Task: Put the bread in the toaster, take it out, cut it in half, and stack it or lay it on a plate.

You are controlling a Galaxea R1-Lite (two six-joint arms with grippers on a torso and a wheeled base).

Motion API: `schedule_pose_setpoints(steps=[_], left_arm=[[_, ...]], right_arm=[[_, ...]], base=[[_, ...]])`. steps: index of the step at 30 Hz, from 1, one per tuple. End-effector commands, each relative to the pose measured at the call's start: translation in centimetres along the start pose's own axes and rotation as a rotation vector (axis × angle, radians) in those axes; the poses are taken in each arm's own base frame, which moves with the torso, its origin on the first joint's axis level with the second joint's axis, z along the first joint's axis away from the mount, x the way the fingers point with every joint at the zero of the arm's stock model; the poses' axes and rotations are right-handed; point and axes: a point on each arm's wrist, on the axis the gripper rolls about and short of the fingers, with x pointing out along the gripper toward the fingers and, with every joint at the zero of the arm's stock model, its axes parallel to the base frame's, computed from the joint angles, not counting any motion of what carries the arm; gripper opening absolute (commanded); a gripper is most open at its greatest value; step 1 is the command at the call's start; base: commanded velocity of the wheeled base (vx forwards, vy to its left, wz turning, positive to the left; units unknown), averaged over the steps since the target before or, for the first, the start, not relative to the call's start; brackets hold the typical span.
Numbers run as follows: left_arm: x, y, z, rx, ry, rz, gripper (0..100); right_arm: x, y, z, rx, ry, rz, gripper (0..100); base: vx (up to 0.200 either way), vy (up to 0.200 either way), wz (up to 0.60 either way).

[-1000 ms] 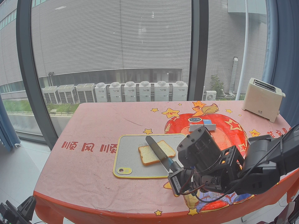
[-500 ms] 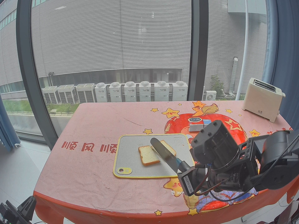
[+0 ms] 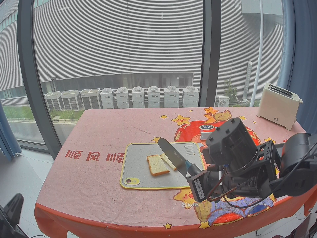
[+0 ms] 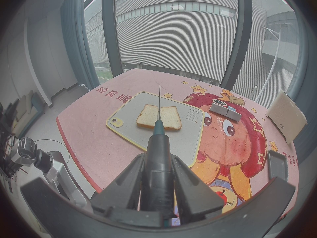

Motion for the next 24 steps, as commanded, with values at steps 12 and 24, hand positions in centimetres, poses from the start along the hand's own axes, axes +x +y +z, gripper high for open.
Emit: schedule_pose_setpoints(steps=[12, 24], left_arm=[[12.7, 0.0, 7.2, -0.038, 0.092, -0.237, 0], [17.3, -0.7, 7.6, -0.104, 0.176, -0.333, 0]], right_arm=[[4.1, 0.9, -0.1, -0.027, 0.069, -0.039, 0], [5.6, 1.3, -0.4, -0.045, 0.084, -0.044, 0]], base=[[0.000, 0.000, 0.00], [0.000, 0.000, 0.00]])
